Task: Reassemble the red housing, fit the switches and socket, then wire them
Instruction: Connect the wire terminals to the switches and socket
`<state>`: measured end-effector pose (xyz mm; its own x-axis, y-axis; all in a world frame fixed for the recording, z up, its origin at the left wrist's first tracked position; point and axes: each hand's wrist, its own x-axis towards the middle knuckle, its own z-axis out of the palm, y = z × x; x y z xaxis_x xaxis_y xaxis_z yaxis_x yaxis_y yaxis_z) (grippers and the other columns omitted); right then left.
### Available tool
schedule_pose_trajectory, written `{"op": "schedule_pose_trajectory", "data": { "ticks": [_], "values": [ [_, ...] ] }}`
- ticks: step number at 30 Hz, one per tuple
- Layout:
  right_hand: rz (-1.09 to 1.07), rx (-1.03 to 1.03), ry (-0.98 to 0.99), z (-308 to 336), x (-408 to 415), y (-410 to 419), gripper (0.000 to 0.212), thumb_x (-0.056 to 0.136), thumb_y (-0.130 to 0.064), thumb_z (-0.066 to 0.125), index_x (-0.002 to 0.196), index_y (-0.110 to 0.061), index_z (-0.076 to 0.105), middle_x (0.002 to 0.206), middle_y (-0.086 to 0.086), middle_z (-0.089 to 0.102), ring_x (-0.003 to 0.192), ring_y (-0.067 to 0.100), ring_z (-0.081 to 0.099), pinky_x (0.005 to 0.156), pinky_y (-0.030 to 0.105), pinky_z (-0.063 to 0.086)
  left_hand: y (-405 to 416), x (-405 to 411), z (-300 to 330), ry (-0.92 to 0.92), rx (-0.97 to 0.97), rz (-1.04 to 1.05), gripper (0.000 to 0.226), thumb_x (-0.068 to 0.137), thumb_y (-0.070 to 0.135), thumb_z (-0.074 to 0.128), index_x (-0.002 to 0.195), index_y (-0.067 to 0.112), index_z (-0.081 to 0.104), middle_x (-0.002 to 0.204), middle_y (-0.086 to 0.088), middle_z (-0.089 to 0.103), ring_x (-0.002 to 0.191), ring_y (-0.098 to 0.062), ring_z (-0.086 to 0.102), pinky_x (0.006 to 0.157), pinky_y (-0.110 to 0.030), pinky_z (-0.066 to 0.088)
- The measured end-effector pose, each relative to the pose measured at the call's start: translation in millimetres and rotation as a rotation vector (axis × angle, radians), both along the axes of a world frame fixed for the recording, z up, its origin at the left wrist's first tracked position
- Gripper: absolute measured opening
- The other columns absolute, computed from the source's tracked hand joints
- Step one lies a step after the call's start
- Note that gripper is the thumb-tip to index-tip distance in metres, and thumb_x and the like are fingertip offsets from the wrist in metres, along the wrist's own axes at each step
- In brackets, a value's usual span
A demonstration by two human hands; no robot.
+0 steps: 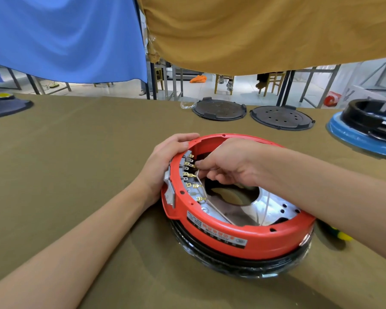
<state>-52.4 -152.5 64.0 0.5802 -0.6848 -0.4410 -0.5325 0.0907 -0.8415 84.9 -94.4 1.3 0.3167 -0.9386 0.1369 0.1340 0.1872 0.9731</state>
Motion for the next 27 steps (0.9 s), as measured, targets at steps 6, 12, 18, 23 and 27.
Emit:
{"op": "schedule_pose_trajectory", "data": {
  "ticks": [6,12,18,23,27],
  "values": [
    [0.045,-0.119,0.096,5.4,1.2,3.0,0.024,0.098,-0.013,0.059,0.076,-0.004,0.059,0.032,-0.006,0.05,0.02,0.002,0.031,0.027,0.01,0.023,1.0,0.3,-1.4,0.057,0.029,-0.103,0.026,0.1,0.016,0.041,0.115,0.017,0.062,0.095,-0.008,0.069,0.082,-0.021,0.065,0.079,-0.037,0.052],
    [0.045,-0.159,0.13,2.6,7.1,1.4,0.032,0.099,-0.011,0.057,0.067,-0.005,0.057,0.047,-0.001,0.056,0.026,0.003,0.029,0.03,0.01,0.019,-3.5,4.6,-4.0,-0.016,0.041,-0.115,0.031,0.086,0.027,0.049,0.113,0.021,0.064,0.103,0.001,0.069,0.088,-0.018,0.065,0.086,-0.036,0.05],
    [0.016,-0.161,0.104,1.0,9.5,2.1,0.03,0.098,0.0,0.045,0.073,-0.005,0.059,0.032,-0.003,0.049,0.019,0.003,0.026,0.028,0.01,0.017,-5.4,4.6,-6.3,-0.011,0.044,-0.112,0.03,0.084,0.027,0.051,0.11,0.024,0.067,0.103,-0.002,0.069,0.088,-0.019,0.064,0.087,-0.039,0.047],
    [0.035,-0.055,0.094,1.3,4.3,-4.9,0.022,0.098,-0.009,0.058,0.075,-0.007,0.058,0.052,-0.002,0.065,0.025,0.002,0.032,0.029,0.009,0.021,-3.3,5.5,-4.6,-0.006,0.055,-0.136,0.031,0.085,0.028,0.051,0.112,0.025,0.066,0.1,-0.007,0.069,0.084,-0.021,0.064,0.084,-0.04,0.047],
    [0.082,0.038,0.113,6.7,-5.7,-11.5,0.012,0.097,-0.013,0.057,0.086,-0.008,0.059,0.07,0.003,0.074,0.033,0.002,0.027,0.03,0.009,0.02,-2.2,5.2,-4.6,-0.006,0.04,-0.154,0.031,0.086,0.027,0.05,0.114,0.024,0.064,0.104,-0.005,0.07,0.088,-0.018,0.066,0.083,-0.036,0.05]
  ]
}}
